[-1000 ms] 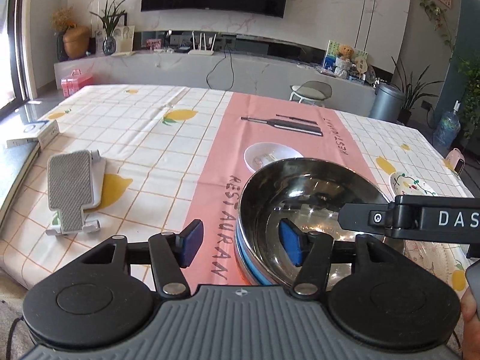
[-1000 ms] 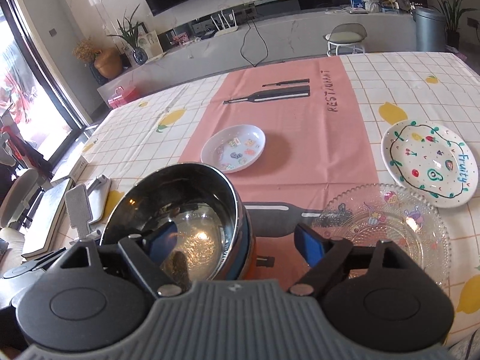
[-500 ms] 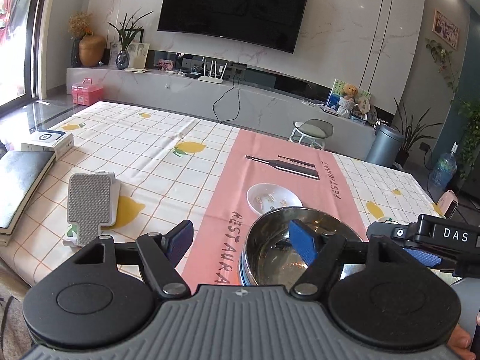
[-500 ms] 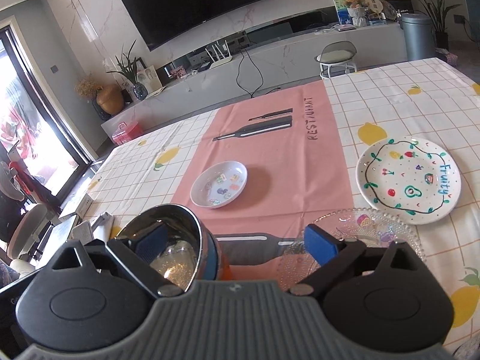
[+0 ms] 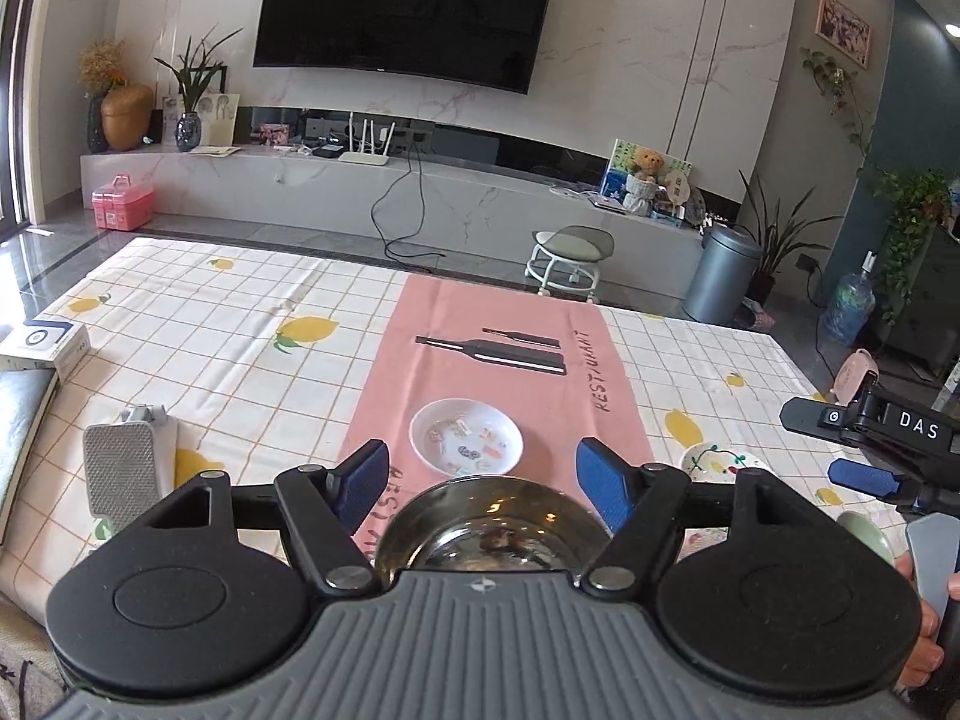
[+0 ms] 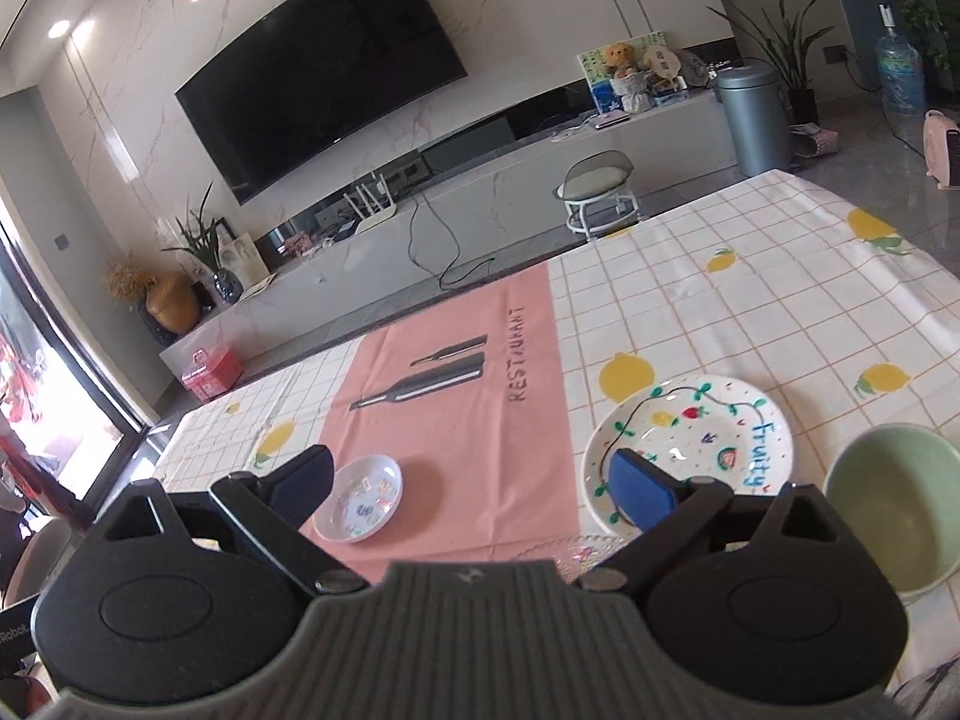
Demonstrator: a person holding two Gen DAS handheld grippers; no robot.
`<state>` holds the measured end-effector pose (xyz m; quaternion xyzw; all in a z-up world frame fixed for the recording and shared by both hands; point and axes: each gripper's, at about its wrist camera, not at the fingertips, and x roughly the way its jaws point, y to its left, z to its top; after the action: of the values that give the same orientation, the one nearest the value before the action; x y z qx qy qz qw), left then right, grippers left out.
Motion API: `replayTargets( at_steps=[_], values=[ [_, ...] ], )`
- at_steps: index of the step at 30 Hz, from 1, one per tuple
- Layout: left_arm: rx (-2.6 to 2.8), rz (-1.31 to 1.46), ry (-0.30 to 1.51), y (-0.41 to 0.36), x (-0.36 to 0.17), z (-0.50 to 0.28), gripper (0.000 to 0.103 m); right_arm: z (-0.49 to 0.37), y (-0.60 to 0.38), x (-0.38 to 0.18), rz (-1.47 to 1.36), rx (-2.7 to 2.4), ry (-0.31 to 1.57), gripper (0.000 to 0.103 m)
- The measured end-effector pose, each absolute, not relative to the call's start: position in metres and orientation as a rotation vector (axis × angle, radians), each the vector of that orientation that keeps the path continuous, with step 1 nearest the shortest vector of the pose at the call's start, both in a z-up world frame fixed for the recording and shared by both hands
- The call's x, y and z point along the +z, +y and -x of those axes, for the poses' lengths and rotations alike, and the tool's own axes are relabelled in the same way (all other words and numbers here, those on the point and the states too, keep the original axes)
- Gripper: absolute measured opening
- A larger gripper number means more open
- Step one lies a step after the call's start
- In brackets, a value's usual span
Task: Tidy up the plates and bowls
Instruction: 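Move both grippers toward the pale green bowl beside the painted plate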
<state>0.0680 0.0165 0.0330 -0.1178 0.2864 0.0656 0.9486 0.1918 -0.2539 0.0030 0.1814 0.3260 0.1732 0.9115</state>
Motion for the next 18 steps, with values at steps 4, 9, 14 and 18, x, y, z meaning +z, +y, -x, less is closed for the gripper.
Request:
replayTargets(
  at_steps=[4,9,14,18],
  values=[
    [0.092,0.201,0.585,-0.003,0.044,-0.086,0.081,-0.209,-0.276,0.012,-0.377,0.278,0.65,0.097],
    [0.05,0.166,0.579,-0.025,0.059,-0.111,0.081,-0.241,-0.305,0.015,-0.334,0.18,0.624,0.097],
    [0.0,0.165,0.609,-0.049,0.063,-0.136,0.081,-0.255,-0.343,-0.005,-0.484,0.11,0.706,0.096],
    [-0.065,0.155,0.64,-0.078,0.058,-0.144,0.08,-0.247,-0.362,-0.008,-0.476,0.058,0.731,0.096]
  ],
)
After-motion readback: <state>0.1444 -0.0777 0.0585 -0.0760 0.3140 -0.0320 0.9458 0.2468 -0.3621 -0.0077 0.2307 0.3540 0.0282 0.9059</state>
